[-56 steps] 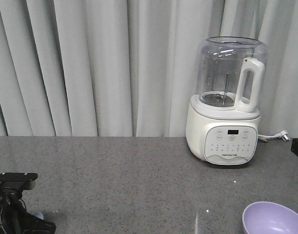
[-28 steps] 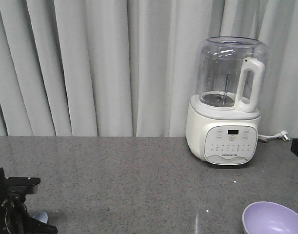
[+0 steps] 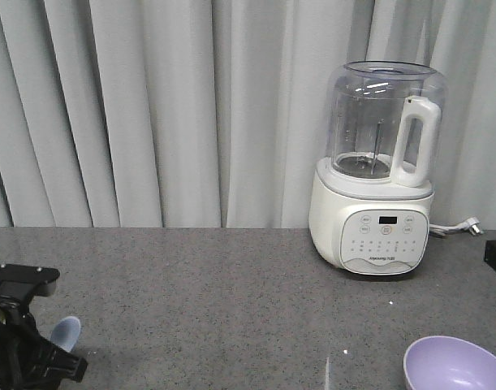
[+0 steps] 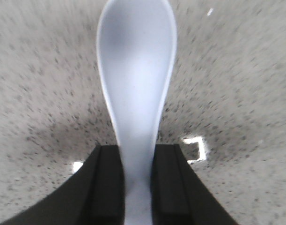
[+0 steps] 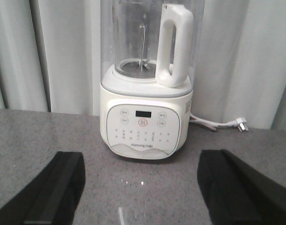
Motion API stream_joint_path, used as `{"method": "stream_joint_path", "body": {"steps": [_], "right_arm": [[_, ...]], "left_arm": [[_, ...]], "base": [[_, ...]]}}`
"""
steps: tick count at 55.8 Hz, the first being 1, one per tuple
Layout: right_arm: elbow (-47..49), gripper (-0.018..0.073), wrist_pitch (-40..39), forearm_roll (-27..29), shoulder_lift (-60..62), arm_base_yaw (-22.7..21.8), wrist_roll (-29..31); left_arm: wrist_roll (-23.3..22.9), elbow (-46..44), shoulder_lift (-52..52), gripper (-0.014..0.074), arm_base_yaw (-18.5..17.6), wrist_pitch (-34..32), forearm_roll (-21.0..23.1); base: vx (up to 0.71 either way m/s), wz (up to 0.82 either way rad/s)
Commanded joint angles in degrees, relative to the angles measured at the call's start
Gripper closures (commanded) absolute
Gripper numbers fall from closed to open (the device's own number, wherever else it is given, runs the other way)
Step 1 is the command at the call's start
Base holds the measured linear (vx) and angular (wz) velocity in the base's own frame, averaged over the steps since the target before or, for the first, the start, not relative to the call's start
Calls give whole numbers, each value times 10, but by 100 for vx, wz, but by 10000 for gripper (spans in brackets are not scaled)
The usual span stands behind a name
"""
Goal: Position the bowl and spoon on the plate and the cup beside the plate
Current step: 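Close the left gripper on the spoon handle and lift it, then grasp the lilac bowl rim with the right gripper and lift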
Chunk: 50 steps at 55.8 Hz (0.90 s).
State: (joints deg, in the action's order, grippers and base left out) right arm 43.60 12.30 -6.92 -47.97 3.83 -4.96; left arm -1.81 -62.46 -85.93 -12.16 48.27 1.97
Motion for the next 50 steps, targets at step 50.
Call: {"method": "stream_joint_path", "body": {"steps": [50], "right_arm": [[186,83,362,69,-284,-133,56]], "left_arm": [[18,-15,131,602,-3,-43,-29]], "base": [[0,0]]}}
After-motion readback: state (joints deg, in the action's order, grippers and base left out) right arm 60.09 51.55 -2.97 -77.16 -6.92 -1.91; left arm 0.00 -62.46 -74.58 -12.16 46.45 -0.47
